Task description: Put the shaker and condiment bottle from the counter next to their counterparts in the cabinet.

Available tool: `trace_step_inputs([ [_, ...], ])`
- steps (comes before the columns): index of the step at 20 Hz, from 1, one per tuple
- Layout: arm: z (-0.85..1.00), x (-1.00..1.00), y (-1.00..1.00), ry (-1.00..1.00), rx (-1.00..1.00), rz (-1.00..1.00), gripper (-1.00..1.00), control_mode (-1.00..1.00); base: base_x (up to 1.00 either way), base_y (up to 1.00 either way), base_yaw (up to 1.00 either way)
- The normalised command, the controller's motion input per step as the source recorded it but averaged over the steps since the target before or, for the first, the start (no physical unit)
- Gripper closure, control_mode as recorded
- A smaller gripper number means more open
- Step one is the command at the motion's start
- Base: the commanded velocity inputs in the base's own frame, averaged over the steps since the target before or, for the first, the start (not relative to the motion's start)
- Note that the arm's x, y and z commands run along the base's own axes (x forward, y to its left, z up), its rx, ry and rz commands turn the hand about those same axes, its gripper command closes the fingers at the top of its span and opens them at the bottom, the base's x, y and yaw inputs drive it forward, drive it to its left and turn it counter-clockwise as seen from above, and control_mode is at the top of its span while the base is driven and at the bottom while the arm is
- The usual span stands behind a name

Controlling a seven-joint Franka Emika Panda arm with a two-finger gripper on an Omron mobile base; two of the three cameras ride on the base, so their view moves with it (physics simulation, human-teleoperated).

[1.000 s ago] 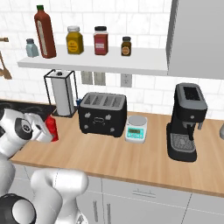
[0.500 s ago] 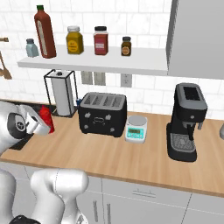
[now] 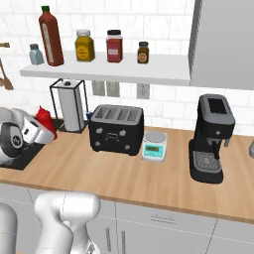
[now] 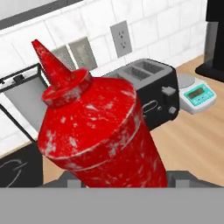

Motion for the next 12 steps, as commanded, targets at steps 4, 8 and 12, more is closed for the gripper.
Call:
trace_step_inputs([
  [4,0.71,-0.45,-0.04,-0.01,0.0,0.1,1.0,-1.0,0.0,0.0,0.0],
  [8,0.73,-0.41,-0.05,0.0,0.0,0.07,1.0,-1.0,0.0,0.0,0.0],
  [12,0.7,-0.05,-0.19,0.0,0.0,0.1,1.0,-1.0,0.0,0.0,0.0],
])
